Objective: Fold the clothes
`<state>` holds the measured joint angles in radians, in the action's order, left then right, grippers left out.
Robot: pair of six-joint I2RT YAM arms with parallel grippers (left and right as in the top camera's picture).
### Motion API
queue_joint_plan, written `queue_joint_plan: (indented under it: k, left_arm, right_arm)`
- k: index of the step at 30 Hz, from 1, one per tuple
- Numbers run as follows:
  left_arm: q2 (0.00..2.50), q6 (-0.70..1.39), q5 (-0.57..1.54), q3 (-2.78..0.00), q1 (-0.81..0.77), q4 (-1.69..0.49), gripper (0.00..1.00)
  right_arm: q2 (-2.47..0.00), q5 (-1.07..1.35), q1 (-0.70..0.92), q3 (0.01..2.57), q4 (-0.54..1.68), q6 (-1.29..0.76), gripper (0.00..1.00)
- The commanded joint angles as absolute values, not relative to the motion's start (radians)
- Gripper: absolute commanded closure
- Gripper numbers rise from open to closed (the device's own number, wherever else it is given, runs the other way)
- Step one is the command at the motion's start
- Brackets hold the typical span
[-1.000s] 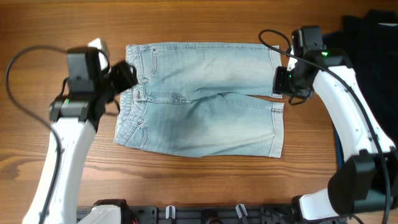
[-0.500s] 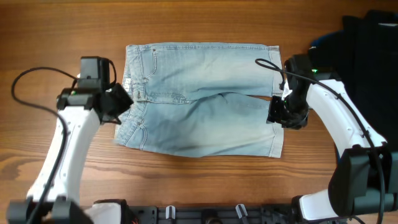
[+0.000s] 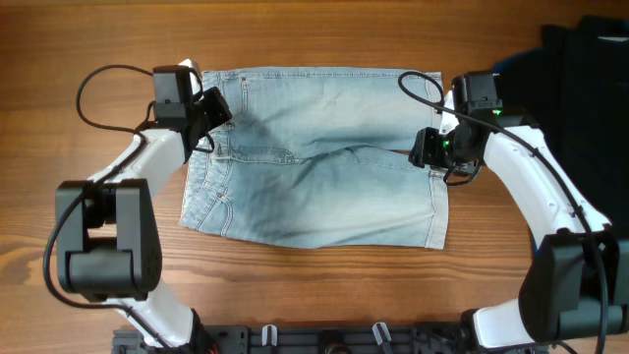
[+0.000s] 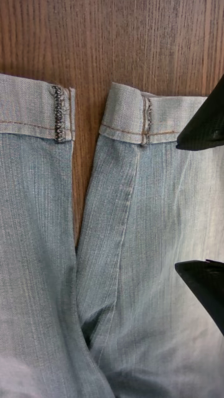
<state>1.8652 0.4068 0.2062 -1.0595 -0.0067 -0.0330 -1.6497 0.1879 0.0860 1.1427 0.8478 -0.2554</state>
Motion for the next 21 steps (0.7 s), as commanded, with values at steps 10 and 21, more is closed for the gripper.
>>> queue_joint_plan:
  k: [10, 21]
  left_arm:
    - [1.79, 0.343, 0.276, -1.119, 0.107, -0.532, 0.86]
    - [1.912, 0.344, 0.342, -1.119, 0.104, -0.548, 0.74]
  right_arm:
    - [-1.645, 0.2, 0.085, 1.143, 0.838, -0.209, 0.37]
    - [-1.645, 0.2, 0.085, 1.143, 0.831, -0.209, 0.37]
